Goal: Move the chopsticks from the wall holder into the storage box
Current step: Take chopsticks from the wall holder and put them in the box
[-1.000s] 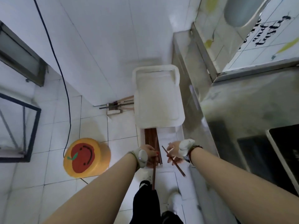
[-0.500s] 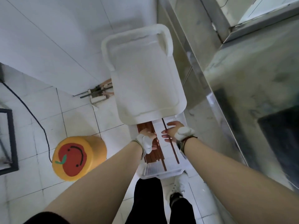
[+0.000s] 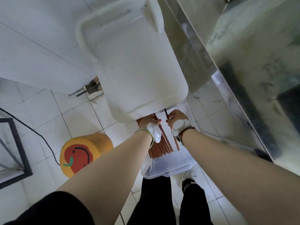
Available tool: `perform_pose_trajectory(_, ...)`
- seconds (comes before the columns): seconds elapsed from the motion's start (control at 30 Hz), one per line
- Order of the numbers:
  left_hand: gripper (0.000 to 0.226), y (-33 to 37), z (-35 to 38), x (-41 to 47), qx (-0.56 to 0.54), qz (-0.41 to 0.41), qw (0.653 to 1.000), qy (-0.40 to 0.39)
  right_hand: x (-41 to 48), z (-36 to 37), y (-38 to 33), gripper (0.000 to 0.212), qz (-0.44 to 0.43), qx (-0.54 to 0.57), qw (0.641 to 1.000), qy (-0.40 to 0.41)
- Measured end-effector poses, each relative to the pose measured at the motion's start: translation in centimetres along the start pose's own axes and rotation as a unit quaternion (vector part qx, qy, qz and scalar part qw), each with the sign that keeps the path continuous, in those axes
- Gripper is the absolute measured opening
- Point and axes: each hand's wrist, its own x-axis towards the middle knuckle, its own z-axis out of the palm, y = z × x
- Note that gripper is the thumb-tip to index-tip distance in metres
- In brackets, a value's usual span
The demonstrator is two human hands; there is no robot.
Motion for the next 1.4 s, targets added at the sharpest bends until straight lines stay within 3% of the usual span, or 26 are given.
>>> perform_pose_trajectory(0.13,0.041,-1.9,1.2,3.3,0.064,-0.027,0.997,-0.04,0.3,0.8,1.0,0.011,-0.012,-0.013,1.0,0.0)
perform_pose_trajectory(0.27,0.043,0.4,0.3,-0.4,0.091,-0.003,0.995,-0.035,-0.1,1.0,1.8,0.013,-0.042,-0.041,0.998,0.019)
perform_pose_trajectory(0.4,0.03,1.8,-0.1,-2.0,0.132,-0.013,0.991,-0.008,-0.3,0.8,1.9,0.031,-0.041,-0.068,0.997,0.003)
perform_pose_trajectory(0.5,0.017,1.8,0.1,-1.5,0.156,-0.033,0.987,-0.006,0.0,1.0,1.9,0.019,-0.036,-0.065,0.997,-0.004)
perform_pose_trajectory(0.67,0.01,1.5,0.1,-2.2,0.219,0.016,0.975,0.009,0.3,1.4,1.6,0.013,-0.029,-0.048,0.998,-0.014)
perform_pose_trajectory(0.77,0.034,1.6,-0.1,-2.4,0.293,0.037,0.955,0.013,0.4,1.3,1.4,0.023,-0.02,-0.083,0.996,-0.008)
perform_pose_trajectory(0.9,0.031,1.8,-0.5,-3.4,0.313,0.059,0.948,0.011,0.3,0.9,1.1,0.027,-0.027,-0.118,0.993,-0.014)
perform_pose_trajectory(1.07,0.028,1.8,-1.5,-4.6,0.232,0.052,0.97,-0.042,-0.1,1.8,1.1,0.024,-0.054,-0.132,0.99,0.0)
perform_pose_trajectory(1.2,0.013,1.7,-1.7,-7.0,0.015,-0.009,0.998,-0.064,-0.6,2.3,0.8,0.019,-0.051,-0.157,0.986,-0.002)
perform_pose_trajectory(1.4,0.021,0.4,-4.3,-11.0,-0.189,-0.011,0.98,-0.057,-0.6,3.2,1.4,0.033,-0.074,-0.184,0.98,-0.028)
